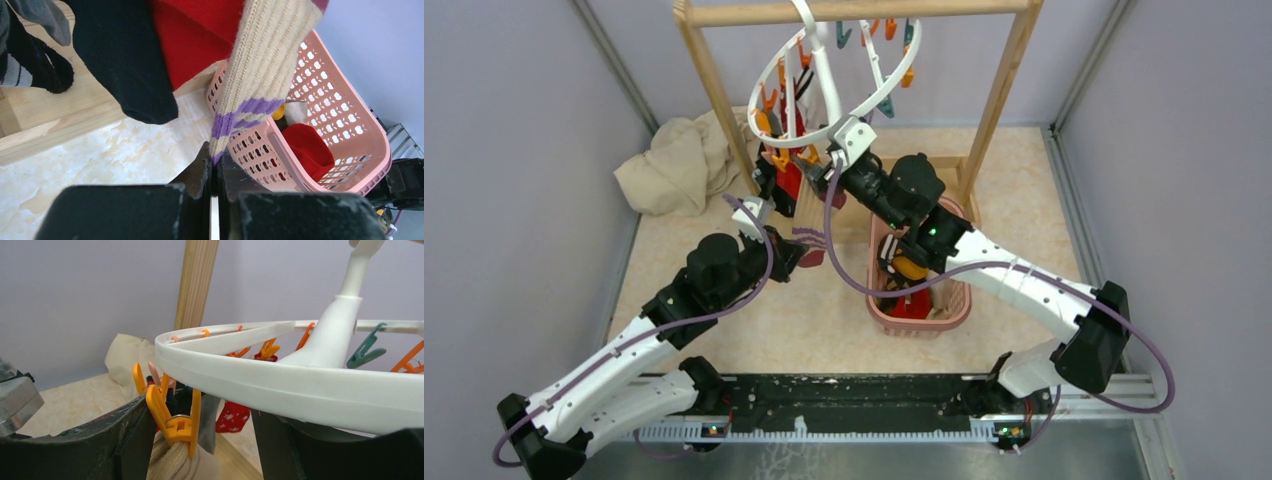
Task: Remove the socks clipped to the hanger
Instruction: Remove the sock from the hanger.
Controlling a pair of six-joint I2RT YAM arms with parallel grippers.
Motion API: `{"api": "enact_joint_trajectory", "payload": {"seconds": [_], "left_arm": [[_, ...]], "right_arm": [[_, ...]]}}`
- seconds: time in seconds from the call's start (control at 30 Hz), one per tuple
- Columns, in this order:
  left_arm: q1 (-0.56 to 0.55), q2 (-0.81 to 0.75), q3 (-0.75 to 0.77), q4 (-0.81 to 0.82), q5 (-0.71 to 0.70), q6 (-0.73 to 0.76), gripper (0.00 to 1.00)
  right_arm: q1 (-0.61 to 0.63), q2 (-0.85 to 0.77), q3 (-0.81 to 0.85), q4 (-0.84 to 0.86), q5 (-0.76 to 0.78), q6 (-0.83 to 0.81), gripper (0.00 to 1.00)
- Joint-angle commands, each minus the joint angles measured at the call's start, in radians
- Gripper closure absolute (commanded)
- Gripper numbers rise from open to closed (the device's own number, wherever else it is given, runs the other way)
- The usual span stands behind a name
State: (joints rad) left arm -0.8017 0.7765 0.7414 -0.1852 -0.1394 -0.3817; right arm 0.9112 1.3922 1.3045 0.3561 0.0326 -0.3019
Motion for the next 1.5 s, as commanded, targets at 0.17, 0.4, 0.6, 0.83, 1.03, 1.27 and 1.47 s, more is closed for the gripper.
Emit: {"api": "enact_joint_trajectory", "payload": {"seconds": [0.17, 0.4, 0.6, 0.83, 1.03, 1.27, 1.47], "left_arm": [[-0.003, -0.015, -0.010, 0.000, -0.010, -0.007, 0.99], [-0.002, -0.016, -0.011, 0.003, -0.011, -0.003, 0.99], [-0.002, -0.015, -0.012, 0.004, -0.011, -0.002, 0.99], [-0.002, -0.011, -0.010, 0.006, -0.009, 0.001, 0.99], [-0.002, -0.008, -0.002, 0.000, -0.008, 0.008, 0.99], [-0.004, 0.001, 0.000, 0.005, -0.004, 0.011, 0.99], [-0.002, 0.007, 0.003, 0.008, -0.004, 0.012, 0.99]], "right_arm": [[-0.005, 0.026, 0.077, 0.051, -0.028, 0.028, 0.42], [-0.006, 0.032, 0.075, 0.070, -0.028, 0.057, 0.40], [-0.006, 0.022, 0.058, 0.096, -0.028, 0.078, 0.30], [-0.006, 0.012, 0.012, 0.178, -0.028, 0.124, 0.33], [-0.006, 0.008, -0.008, 0.224, -0.016, 0.148, 0.38], [-0.006, 0.010, -0.012, 0.237, -0.016, 0.157, 0.46], [-0.006, 0.013, -0.012, 0.227, -0.012, 0.158, 0.78]]}}
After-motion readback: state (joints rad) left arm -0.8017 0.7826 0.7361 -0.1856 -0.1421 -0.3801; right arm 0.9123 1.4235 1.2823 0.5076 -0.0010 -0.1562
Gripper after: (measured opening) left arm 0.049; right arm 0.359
